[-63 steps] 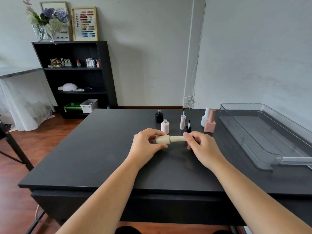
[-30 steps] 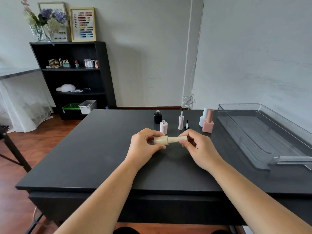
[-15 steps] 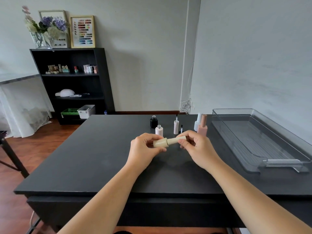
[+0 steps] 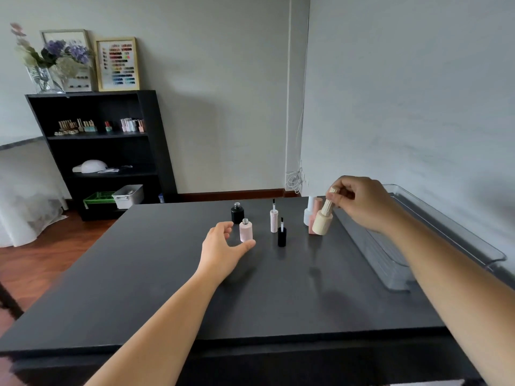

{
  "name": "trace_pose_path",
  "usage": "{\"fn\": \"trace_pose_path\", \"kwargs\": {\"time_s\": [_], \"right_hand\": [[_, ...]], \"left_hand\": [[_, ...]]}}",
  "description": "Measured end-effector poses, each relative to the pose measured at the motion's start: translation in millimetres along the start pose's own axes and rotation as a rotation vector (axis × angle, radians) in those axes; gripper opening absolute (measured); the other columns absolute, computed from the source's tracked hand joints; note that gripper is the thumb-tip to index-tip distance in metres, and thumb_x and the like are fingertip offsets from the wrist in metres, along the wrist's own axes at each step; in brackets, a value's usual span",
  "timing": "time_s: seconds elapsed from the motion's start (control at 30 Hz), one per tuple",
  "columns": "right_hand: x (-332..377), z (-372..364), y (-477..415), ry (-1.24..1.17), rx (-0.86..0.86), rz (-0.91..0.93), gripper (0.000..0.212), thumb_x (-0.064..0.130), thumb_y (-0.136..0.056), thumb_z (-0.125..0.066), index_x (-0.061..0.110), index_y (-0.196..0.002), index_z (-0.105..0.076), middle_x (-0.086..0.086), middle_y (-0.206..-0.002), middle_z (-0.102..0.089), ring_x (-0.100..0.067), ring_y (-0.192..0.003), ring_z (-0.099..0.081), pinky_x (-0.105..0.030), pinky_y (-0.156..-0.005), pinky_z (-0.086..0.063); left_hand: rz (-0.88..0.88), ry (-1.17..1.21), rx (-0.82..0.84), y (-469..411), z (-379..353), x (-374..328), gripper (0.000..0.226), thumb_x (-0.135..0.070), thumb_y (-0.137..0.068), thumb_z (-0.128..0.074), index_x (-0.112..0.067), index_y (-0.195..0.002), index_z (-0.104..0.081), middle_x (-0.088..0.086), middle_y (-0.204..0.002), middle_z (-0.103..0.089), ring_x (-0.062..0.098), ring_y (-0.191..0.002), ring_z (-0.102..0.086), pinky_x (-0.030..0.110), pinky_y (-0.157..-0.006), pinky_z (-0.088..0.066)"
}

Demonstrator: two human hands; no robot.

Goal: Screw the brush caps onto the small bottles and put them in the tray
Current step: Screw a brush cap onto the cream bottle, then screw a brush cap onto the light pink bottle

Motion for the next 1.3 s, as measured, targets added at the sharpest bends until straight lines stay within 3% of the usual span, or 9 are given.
{"fn": "trace_pose_path", "kwargs": {"time_s": [0.07,0.17,0.33,0.5,0.67,0.77,0.97,1.13,1.3], "right_hand": [[-7,-3,-3,0.023,0.025,-0.04,0.008,0.02,-0.086,-0.064,0.015,-0.08,-0.064,-0.001,-0.071,-0.061,-0.018,-0.067,-0.051,-0.014,-0.055,-0.035],[-17,-12,-5,0.06,0.059,-0.095,0.009,0.018,-0.086,-0.063,0.016,-0.077,-0.063,0.002,-0.066,-0.056,-0.016,-0.064,-0.048,-0.021,-0.055,-0.034],[-29,-23,-8,0.095,0.097,-0.124,0.01,0.019,-0.086,-0.063,0.017,-0.076,-0.06,0.006,-0.065,-0.052,-0.011,-0.059,-0.045,-0.023,-0.054,-0.032],[-37,-25,-11,0.082,0.084,-0.131,0.01,0.019,-0.086,-0.063,0.018,-0.076,-0.06,0.006,-0.066,-0.054,-0.015,-0.064,-0.048,-0.022,-0.055,-0.034],[-34,-20,-10,0.199,0.004,-0.083,0.01,0.032,-0.082,-0.064,0.024,-0.088,-0.061,0.008,-0.081,-0.052,-0.013,-0.076,-0.052,-0.028,-0.065,-0.038],[-16,-17,-19,0.154,-0.056,0.021,0.01,0.029,-0.081,-0.065,0.026,-0.09,-0.063,0.01,-0.082,-0.052,-0.008,-0.073,-0.053,-0.027,-0.067,-0.04],[23,-49,-50,0.045,0.234,0.008,0.011,0.022,-0.082,-0.068,0.016,-0.091,-0.07,0.009,-0.067,-0.057,0.003,-0.052,-0.054,-0.01,-0.048,-0.04],[26,-79,-63,0.126,0.407,-0.074,0.022,0.025,-0.081,-0.071,0.008,-0.095,-0.071,0.002,-0.07,-0.061,-0.016,-0.071,-0.059,-0.029,-0.071,-0.048],[22,-97,-70,0.125,0.42,-0.13,0.026,0.026,-0.076,-0.074,0.003,-0.087,-0.069,-0.008,-0.074,-0.063,-0.021,-0.069,-0.058,-0.031,-0.07,-0.048]], "left_hand": [[0.042,-0.014,0.036,-5,-6,0,0.073,-0.036,-0.073,-0.077,-0.017,-0.135,-0.042,0.001,-0.134,-0.05,0.015,-0.123,-0.047,0.031,-0.101,-0.038],[0.058,-0.015,0.032,-13,-11,-2,0.072,-0.035,-0.074,-0.076,-0.016,-0.135,-0.043,0.002,-0.132,-0.053,0.017,-0.121,-0.05,0.032,-0.101,-0.039],[0.035,-0.051,0.017,-23,-14,-1,0.045,-0.031,-0.076,-0.075,-0.016,-0.116,-0.06,0.0,-0.113,-0.065,0.013,-0.099,-0.059,0.025,-0.084,-0.043],[0.024,-0.01,-0.019,-26,-16,1,0.024,-0.027,-0.076,-0.074,-0.02,-0.099,-0.069,-0.004,-0.099,-0.07,0.012,-0.091,-0.062,0.024,-0.078,-0.044],[0.024,0.023,-0.042,-24,-18,1,0.017,-0.033,-0.071,-0.077,-0.026,-0.085,-0.068,-0.015,-0.084,-0.067,0.001,-0.082,-0.061,0.017,-0.066,-0.042],[0.023,0.005,-0.04,-25,-20,0,0.021,-0.034,-0.071,-0.078,-0.025,-0.087,-0.068,-0.012,-0.087,-0.068,0.005,-0.084,-0.062,0.02,-0.07,-0.044],[0.003,-0.023,-0.013,-25,-22,0,0.032,-0.032,-0.074,-0.076,-0.022,-0.103,-0.067,-0.008,-0.099,-0.07,0.009,-0.092,-0.063,0.028,-0.085,-0.05],[-0.028,-0.026,0.011,-24,-23,1,0.035,-0.03,-0.077,-0.074,-0.025,-0.11,-0.066,-0.009,-0.102,-0.07,0.008,-0.094,-0.063,0.028,-0.087,-0.05],[-0.033,-0.007,0.004,-25,-22,3,0.029,-0.029,-0.076,-0.074,-0.026,-0.105,-0.067,-0.011,-0.097,-0.07,0.007,-0.09,-0.063,0.027,-0.084,-0.049]]}}
Point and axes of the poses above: each hand's wrist, its own y-axis away from the middle knuckle, its own z-axis out of the back of the hand, x = y × z, the point moved 2 cm from there along -y, towards the middle knuckle
